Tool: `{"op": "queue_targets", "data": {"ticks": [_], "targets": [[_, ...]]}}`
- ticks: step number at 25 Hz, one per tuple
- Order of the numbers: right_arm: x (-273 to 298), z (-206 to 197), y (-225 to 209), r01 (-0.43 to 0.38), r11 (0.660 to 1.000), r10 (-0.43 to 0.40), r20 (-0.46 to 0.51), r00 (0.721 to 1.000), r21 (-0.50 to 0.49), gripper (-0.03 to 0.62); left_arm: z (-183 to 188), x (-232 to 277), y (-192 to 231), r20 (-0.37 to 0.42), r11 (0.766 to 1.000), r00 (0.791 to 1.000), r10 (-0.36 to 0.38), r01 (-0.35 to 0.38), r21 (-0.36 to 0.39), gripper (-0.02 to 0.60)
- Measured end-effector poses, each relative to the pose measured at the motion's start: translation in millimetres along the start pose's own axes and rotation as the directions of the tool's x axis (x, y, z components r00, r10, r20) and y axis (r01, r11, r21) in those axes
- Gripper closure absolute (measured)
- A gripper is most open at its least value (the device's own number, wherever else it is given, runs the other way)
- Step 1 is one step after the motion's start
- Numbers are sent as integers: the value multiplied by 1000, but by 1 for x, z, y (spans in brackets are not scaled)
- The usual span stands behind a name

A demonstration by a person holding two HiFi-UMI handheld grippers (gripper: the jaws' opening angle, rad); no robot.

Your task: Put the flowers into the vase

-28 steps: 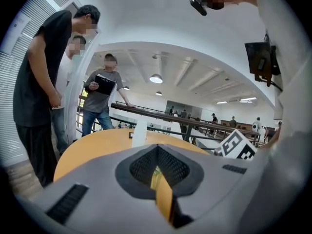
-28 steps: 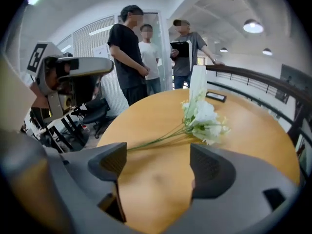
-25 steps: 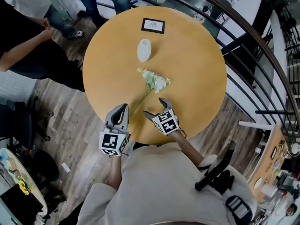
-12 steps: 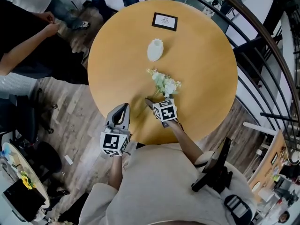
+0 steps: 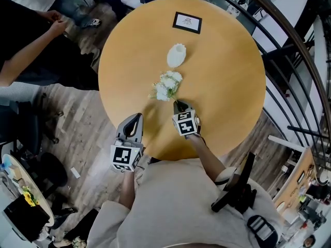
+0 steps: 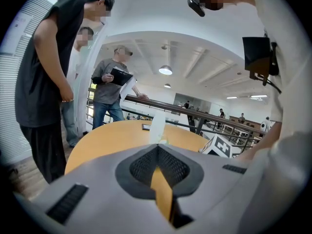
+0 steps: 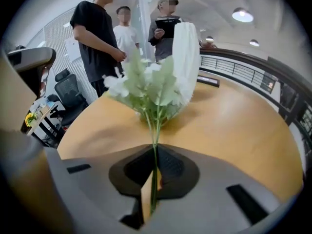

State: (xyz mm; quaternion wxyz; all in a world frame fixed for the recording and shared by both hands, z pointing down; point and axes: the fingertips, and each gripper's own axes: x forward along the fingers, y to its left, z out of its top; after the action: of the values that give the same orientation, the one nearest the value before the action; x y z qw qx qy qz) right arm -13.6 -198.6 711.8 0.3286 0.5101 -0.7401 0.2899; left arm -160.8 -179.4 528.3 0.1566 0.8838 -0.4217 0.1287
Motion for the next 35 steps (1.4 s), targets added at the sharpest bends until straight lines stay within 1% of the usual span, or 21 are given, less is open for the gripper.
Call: {"op": "queue_targets", "data": {"ticks": [4,12,16,19,21,23,25,27,29,32,33,34,35], "targets": [[-8,5,3,-4,1000,4,35,999,-5,579,3,1,-2,4,1000,1000,-10,10,1,575],[-37,22,-4,11,1000,-9,170,985,-9,579,6,7,-16,19,999,999,-40,40,22,575],[-62,37,-9,-1,1000,-1,264,965,10,579,10,11,-28,34,998,998,-55,54,36,575],[-86,63,-14,-24,1000,15,371,929,20,579,11,15,-37,44,997,997,-65,63,44,575],[-106,91,-19,-44,999,30,455,890,18,579,14,18,-43,52,996,996,-70,67,54,575],[-128,126,-25,-79,997,58,547,835,15,579,19,19,-48,62,996,996,-69,66,61,575],[-152,165,-31,-117,993,90,639,764,0,579,25,20,-52,73,996,995,-64,59,68,575],[-176,205,-38,-138,990,119,718,686,-32,579,29,20,-53,81,996,995,-53,47,74,575],[-196,243,-43,-151,986,153,779,608,-76,579,32,20,-51,86,997,996,-38,31,75,575],[-218,293,-48,-180,975,206,841,499,-132,579,34,20,-46,89,997,996,-12,5,71,575],[-223,307,-48,-183,971,222,855,469,-152,579,34,20,-45,90,998,996,-3,-3,68,575],[-227,320,-49,-179,969,235,864,446,-171,579,35,19,-43,91,998,996,5,-11,65,575],[-228,332,-48,-171,967,246,870,428,-189,579,35,18,-42,92,998,996,12,-17,61,575]]}}
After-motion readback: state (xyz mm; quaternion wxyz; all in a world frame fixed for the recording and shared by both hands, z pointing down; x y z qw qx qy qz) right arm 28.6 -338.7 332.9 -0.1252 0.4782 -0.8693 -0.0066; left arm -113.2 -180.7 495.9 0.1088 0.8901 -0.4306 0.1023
